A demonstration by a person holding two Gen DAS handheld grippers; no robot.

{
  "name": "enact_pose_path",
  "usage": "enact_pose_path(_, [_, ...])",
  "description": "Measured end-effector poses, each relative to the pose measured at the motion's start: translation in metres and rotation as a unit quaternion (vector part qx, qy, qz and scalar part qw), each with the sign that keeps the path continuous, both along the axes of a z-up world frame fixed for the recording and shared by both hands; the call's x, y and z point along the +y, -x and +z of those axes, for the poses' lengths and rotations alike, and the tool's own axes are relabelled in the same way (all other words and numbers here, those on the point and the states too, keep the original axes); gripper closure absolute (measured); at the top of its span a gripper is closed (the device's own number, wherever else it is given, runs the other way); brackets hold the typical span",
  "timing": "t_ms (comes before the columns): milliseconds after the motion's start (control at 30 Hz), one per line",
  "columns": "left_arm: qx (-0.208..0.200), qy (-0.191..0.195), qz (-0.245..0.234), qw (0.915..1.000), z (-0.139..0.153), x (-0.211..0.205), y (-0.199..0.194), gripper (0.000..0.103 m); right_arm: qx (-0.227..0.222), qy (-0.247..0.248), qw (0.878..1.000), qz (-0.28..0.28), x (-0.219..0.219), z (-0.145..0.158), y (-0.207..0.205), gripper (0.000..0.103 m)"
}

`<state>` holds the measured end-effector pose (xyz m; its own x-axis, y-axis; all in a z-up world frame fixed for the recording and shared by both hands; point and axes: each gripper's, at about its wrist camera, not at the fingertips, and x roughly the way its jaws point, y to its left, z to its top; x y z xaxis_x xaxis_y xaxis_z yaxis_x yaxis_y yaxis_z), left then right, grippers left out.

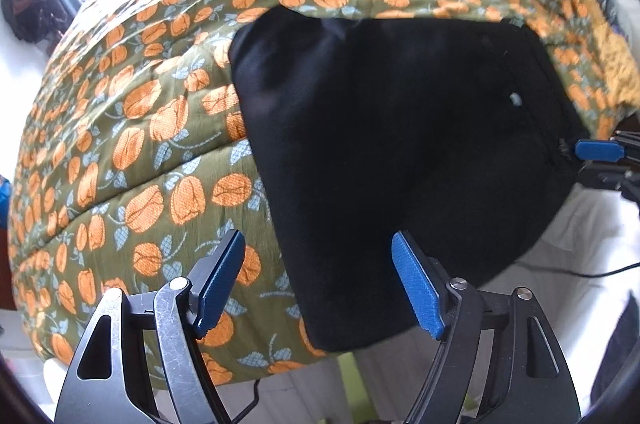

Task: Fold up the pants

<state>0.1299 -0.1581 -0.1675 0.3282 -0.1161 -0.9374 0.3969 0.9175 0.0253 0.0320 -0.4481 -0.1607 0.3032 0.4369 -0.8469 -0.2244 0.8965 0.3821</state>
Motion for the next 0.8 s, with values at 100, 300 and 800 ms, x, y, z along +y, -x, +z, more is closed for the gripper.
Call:
enact_pose_path(100, [0.005,0.043,0.028,0.9987,0.006,0.026,-0.007,0.022,-0.026,-0.010,0.999,-0.033,-0.032,0.018,0.005,0.027])
enact_pose_path(300, [0.073,0.124,0.098,0.9847,-0.014,0.061,-0.041,0.021,0.013,-0.116,0.989,-0.095,-0.100,-0.008,-0.023,0.021])
enact_pose_path(800, [0.163,0.202,0.055,0.9641,-0.049,0.024,-0.044,0.051,0.158,-0.208,0.964,-0.048,-0.083,-0.078,-0.058,0.035])
